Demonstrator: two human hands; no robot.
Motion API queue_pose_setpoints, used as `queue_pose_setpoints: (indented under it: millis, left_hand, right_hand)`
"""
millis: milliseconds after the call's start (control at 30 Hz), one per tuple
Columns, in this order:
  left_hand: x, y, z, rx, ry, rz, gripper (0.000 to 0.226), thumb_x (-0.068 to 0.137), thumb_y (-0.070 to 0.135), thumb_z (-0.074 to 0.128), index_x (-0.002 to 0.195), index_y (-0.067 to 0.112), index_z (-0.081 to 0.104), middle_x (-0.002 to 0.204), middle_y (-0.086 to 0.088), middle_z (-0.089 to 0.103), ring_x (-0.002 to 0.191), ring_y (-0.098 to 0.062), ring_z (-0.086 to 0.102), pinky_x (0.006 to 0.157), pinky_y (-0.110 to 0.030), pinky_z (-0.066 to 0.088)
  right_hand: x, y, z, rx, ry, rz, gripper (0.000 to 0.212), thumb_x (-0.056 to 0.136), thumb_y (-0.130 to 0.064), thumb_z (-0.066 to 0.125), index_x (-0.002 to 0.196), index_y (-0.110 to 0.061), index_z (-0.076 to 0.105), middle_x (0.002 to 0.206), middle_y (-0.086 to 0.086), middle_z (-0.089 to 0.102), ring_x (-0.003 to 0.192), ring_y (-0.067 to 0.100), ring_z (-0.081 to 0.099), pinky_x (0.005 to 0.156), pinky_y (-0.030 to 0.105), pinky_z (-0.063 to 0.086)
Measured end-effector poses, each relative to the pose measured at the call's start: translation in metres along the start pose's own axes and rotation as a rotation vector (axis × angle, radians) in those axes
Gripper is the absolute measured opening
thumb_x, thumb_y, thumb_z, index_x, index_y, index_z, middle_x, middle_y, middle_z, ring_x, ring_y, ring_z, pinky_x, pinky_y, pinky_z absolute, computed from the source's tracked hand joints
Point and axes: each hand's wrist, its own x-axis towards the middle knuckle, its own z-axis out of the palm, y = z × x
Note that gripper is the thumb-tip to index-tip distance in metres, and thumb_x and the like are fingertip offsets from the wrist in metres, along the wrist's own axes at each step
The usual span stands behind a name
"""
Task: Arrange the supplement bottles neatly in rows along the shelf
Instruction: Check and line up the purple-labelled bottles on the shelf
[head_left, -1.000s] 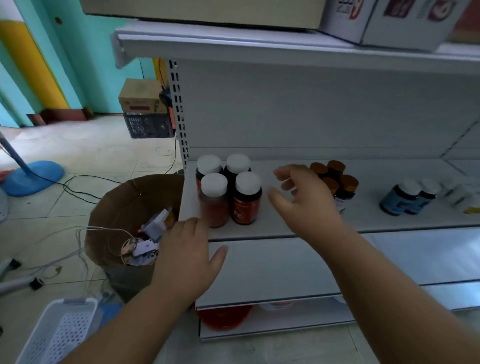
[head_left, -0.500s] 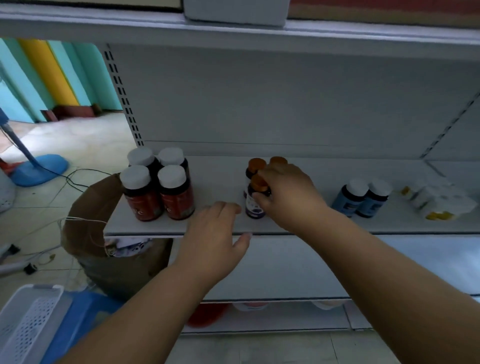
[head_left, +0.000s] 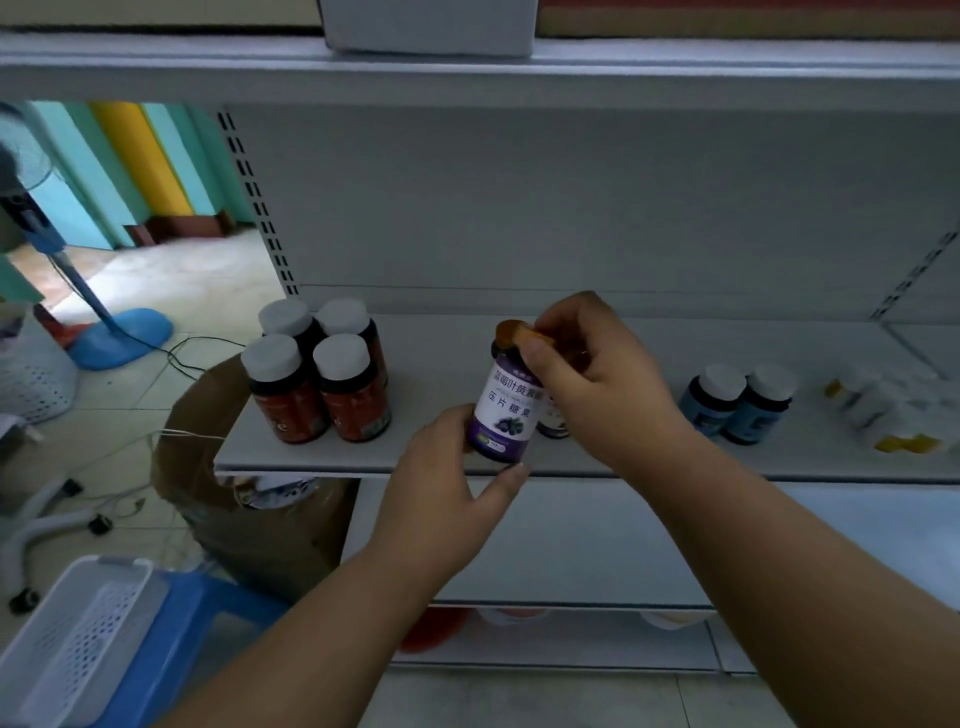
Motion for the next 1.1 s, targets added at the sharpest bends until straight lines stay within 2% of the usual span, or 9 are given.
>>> queue_pose_setpoints:
  millis: [267,367,500,567,633,767,900,967,1100]
  left_hand:
    - [-0.011,0.017,-0.002,-0.291,0.014,-0.136,0.036,0.086,0.039,0.073,0.109,0.042,0.046,0.102,0.018,0.063,0.092,0.006,0.059,0.076,-0.016,0.046]
    - [-0.013,0.02,-0.006,-0.446,-0.065,-0.129,0.032,0.089,0.049,0.067,0.118,0.039,0.055,0.104,0.016,0.068,0.095,0.0,0.063,0.08,-0.018,0.048]
    - [-0.013,0.026,-0.012,-0.714,-0.148,-0.138,0.047,0.091,0.048,0.064,0.13,0.022,0.059,0.103,0.001,0.073,0.09,-0.01,0.067,0.08,-0.021,0.05]
    - [-0.013,0.024,-0.012,-0.806,-0.163,-0.16,0.062,0.083,0.052,0.059,0.134,0.016,0.056,0.107,-0.007,0.072,0.092,-0.022,0.068,0.083,-0.031,0.05]
    - [-0.013,0.023,-0.012,-0.85,-0.19,-0.172,0.064,0.082,0.051,0.059,0.136,0.018,0.052,0.111,-0.007,0.071,0.094,-0.026,0.068,0.084,-0.036,0.049]
    - [-0.016,0.024,-0.019,-0.8,-0.286,-0.14,0.047,0.089,0.037,0.05,0.135,0.024,0.05,0.113,0.0,0.071,0.096,-0.022,0.068,0.085,-0.03,0.052]
    - [-0.016,0.026,-0.018,-0.817,-0.265,-0.178,0.061,0.084,0.052,0.057,0.137,0.025,0.045,0.117,-0.003,0.071,0.099,-0.025,0.069,0.085,-0.035,0.051]
    - [-0.015,0.028,-0.017,-0.833,-0.229,-0.205,0.053,0.083,0.049,0.057,0.131,0.026,0.049,0.113,-0.004,0.073,0.096,-0.025,0.069,0.084,-0.038,0.049]
    - [-0.014,0.027,-0.016,-1.124,-0.272,-0.307,0.06,0.079,0.05,0.058,0.129,0.018,0.06,0.112,-0.015,0.071,0.093,-0.029,0.066,0.078,-0.039,0.051]
  right_hand:
    - [-0.002,-0.005,0.003,0.338,-0.122,0.143,0.008,0.094,-0.017,0.058,0.102,-0.018,0.061,0.097,-0.005,0.07,0.085,0.006,0.066,0.072,0.022,0.053]
    - [0.0,-0.006,-0.001,0.448,-0.111,0.2,0.007,0.092,-0.011,0.06,0.097,-0.016,0.062,0.086,-0.004,0.07,0.077,0.014,0.063,0.069,0.032,0.049]
    - [0.001,-0.009,-0.002,0.565,-0.078,0.247,0.026,0.077,-0.031,0.071,0.096,-0.019,0.06,0.084,-0.003,0.069,0.082,0.027,0.06,0.076,0.048,0.045]
    - [0.0,-0.011,-0.004,0.596,-0.121,0.298,0.031,0.082,-0.037,0.069,0.107,-0.021,0.061,0.093,-0.003,0.071,0.091,0.027,0.064,0.091,0.053,0.046]
    - [-0.001,-0.011,-0.007,0.662,-0.208,0.355,0.029,0.094,-0.029,0.058,0.119,-0.015,0.06,0.107,0.008,0.071,0.099,0.027,0.065,0.097,0.049,0.046]
    - [-0.001,-0.015,-0.008,0.679,-0.328,0.363,0.025,0.096,-0.013,0.052,0.119,-0.007,0.061,0.108,0.015,0.069,0.092,0.022,0.065,0.075,0.03,0.055]
    - [0.002,-0.013,-0.006,0.69,-0.259,0.307,0.034,0.084,-0.019,0.069,0.114,-0.006,0.064,0.098,0.008,0.071,0.091,0.023,0.065,0.082,0.036,0.051]
    - [0.002,-0.014,-0.005,0.655,-0.24,0.28,0.039,0.075,-0.026,0.075,0.109,-0.008,0.067,0.093,0.003,0.072,0.091,0.02,0.066,0.089,0.04,0.05]
    - [0.002,-0.013,-0.011,0.718,-0.298,0.307,0.028,0.087,-0.026,0.06,0.107,-0.006,0.066,0.095,0.008,0.07,0.089,0.021,0.064,0.082,0.035,0.049]
